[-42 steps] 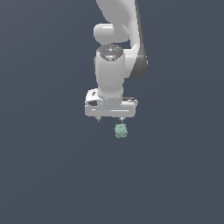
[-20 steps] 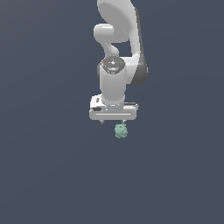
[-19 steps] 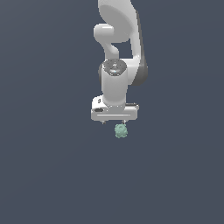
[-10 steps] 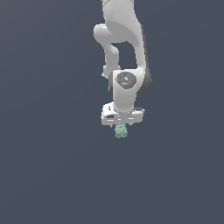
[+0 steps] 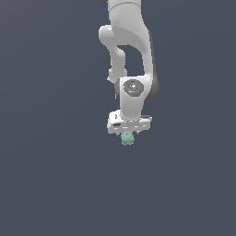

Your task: Pick up the object and move it to a goal position.

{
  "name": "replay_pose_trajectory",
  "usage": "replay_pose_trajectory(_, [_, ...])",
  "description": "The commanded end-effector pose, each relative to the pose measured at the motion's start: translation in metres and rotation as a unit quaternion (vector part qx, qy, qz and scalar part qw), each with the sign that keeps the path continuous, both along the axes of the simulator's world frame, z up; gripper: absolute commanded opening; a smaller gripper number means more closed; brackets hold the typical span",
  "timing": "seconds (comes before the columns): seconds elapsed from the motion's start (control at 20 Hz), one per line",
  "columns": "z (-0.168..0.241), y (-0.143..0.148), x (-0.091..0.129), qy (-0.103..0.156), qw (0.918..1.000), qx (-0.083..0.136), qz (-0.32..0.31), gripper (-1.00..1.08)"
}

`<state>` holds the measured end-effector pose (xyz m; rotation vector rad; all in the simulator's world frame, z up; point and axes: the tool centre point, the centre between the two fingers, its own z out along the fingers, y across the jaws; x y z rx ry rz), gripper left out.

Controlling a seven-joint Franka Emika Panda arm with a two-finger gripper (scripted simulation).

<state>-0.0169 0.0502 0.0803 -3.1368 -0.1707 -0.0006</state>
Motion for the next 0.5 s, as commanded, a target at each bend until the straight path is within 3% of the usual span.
replay_pose_trajectory(0.0, [-0.011,0.000,-0.001,0.000,1.0000,0.000,0.000,1.00])
replay_pose_trajectory(0.45, [-0.040,0.001,-0.001,0.000,1.0000,0.000,0.001,1.00])
